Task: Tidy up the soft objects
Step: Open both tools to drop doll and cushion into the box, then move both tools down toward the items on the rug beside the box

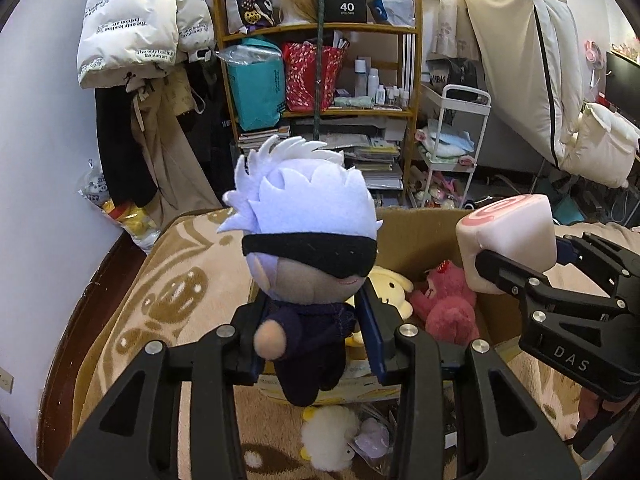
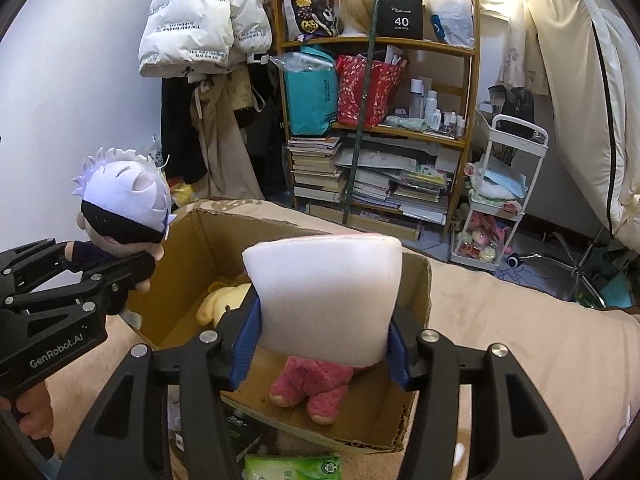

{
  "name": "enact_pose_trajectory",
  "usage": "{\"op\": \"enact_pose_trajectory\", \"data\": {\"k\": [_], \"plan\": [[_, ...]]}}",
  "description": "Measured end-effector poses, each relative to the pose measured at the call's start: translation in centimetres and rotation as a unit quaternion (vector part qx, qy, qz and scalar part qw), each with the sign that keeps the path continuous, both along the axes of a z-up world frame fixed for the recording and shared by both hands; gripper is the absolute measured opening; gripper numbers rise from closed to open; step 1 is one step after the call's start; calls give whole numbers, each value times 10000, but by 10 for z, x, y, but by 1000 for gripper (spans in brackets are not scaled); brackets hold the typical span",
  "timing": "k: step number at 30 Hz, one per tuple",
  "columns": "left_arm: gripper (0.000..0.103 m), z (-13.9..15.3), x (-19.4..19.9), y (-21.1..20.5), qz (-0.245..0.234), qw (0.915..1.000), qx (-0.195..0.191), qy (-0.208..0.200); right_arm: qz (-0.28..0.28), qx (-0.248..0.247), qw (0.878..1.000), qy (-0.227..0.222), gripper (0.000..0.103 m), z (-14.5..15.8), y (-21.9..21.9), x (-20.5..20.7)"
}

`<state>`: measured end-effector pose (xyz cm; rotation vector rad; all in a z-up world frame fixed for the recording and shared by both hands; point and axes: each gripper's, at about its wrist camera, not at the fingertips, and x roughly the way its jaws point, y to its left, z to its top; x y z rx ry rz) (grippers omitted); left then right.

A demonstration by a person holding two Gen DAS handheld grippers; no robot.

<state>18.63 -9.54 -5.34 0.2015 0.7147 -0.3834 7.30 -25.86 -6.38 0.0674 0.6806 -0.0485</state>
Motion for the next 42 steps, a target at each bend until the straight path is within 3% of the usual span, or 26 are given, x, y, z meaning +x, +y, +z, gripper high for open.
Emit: {"op": "enact_pose_trajectory", "data": {"k": [4,16,20,24,26,42], "plan": [[55,1,-4,0,30,10000,28,-43,18,95,9999,29,59,0,-1,-1],[72,6,-10,12,311,9993,192,-88,25,2,9999,125,69,3,1,-11],[79,13,-15,17,363,9991,174,-120,-75,37,10000,-30,90,10,-2,-20],[83,17,-25,26,415,9989,172,-136,-133,137,9998,-110,93,19,-6,-28],[83,19,-28,31,446,9988,157,-110,-186,153,9996,-131,101,21,-7,-33],[93,30,-74,48,379,9985,391,-92,-184,296,9994,0,102,32,4,-76]]}}
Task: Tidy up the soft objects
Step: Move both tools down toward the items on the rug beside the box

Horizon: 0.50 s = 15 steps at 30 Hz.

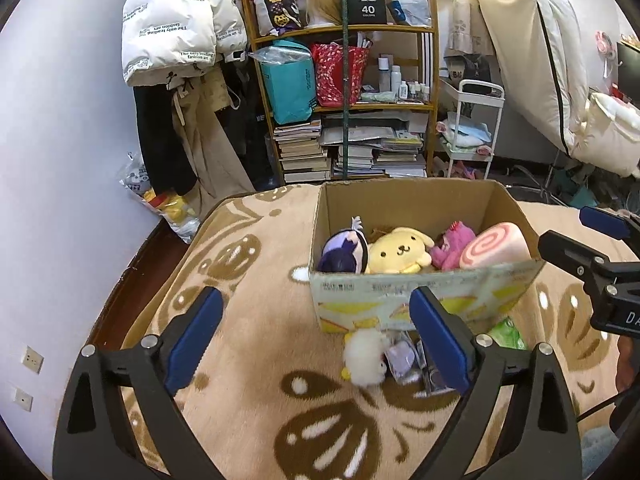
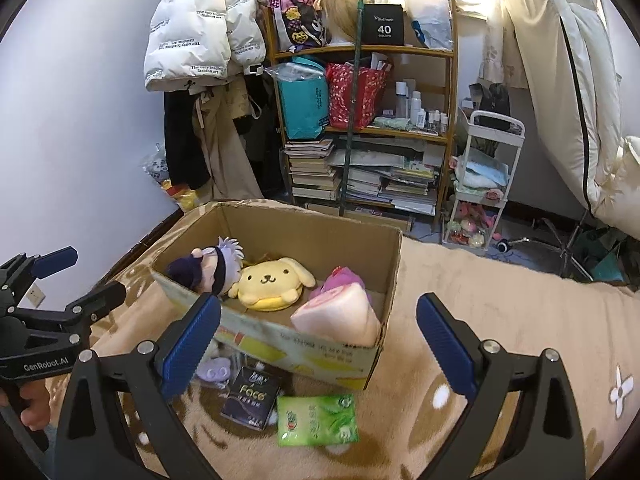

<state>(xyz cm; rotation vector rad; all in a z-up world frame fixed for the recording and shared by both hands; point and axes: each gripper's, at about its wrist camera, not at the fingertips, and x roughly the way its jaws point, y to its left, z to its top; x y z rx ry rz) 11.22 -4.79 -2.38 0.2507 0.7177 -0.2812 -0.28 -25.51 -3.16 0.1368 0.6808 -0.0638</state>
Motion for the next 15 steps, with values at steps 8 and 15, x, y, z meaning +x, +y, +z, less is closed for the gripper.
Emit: {"op": "enact_pose_trajectory", "data": {"k": [8,15], "plan": [[94,-3,-23,4,-45,9999,112,93,-134,4,9998,150,102,-3,4,-15],[94,-3,-38,6,-67,9997,177,153,-111,-19,9996,253,103,-7,10,-22]]}}
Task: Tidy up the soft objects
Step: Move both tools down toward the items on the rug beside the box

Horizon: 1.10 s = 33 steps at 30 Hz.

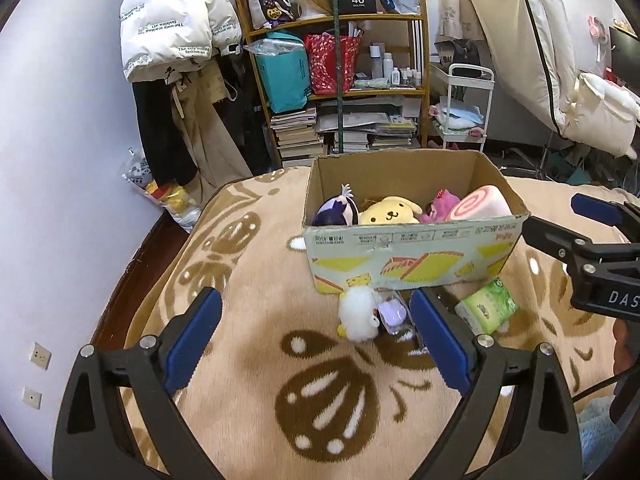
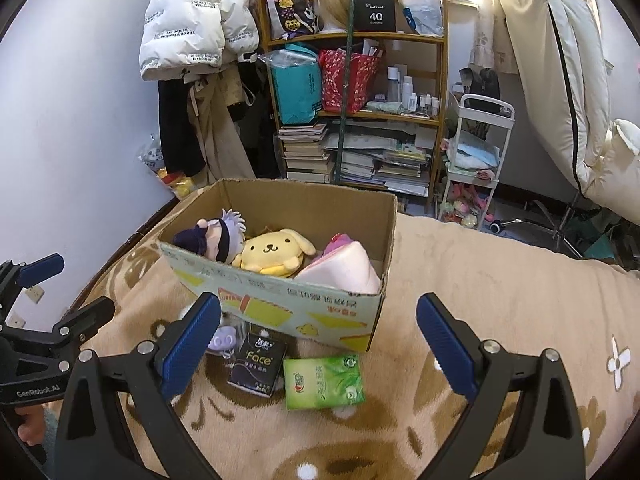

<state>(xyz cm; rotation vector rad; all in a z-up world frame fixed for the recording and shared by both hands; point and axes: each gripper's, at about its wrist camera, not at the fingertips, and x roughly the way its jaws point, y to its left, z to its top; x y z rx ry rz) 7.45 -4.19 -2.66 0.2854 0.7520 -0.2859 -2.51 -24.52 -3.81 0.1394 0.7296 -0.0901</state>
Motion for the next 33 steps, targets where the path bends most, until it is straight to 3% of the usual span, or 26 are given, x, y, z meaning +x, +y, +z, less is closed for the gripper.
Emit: {"op": "enact_pose_trajectory", "data": {"k": [21,33], "plan": [[94,-32,18,-14,-31,9983,157,561,-156,122,9984,529,103,-32,-4,18],[94,-68,47,-18,278,9938,395,997,-331,397,9946,898,103,-56,-16,32]]}}
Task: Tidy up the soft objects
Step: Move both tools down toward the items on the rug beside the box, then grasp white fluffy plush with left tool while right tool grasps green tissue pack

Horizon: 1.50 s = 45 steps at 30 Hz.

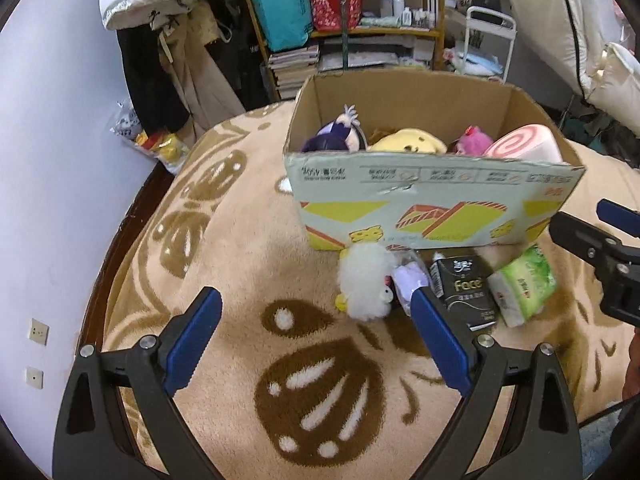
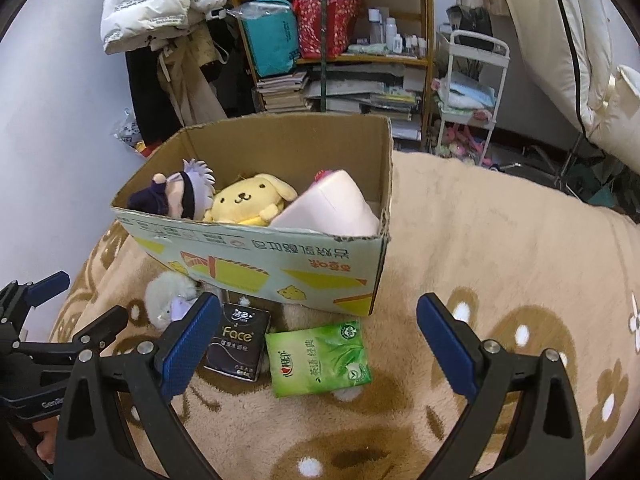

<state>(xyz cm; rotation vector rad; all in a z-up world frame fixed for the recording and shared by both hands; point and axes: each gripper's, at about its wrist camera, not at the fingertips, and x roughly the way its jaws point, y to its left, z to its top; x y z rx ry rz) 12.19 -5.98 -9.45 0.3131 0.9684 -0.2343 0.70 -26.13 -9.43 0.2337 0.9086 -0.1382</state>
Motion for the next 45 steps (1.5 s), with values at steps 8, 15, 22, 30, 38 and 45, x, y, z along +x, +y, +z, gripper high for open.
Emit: {"op": "enact_pose_trajectory", "data": {"k": [8,15,22,30,38,45], "plan": [[94,-19,21,7,250,9993,25,272,-41,103,9996,277,102,-17,-5,6],[94,-32,31,10,304,9982,24,519,-100,168,9982,561,102,-35,-9,13],[94,-43,32,3,216,9985,85,495,-104,196,9962,840,102,-52,-11,21],[94,-45,37,4,225,9983,-180,500,-178,466,9932,1054,102,-71,-15,29],[94,-46,45,7,93,9952,-693,688,-119,529,9919,1145,102,-78,-17,32],[94,-48,46,4,-13,9941,-833,697,-90,471,9912,1233,102,-82,-9,36]]}}
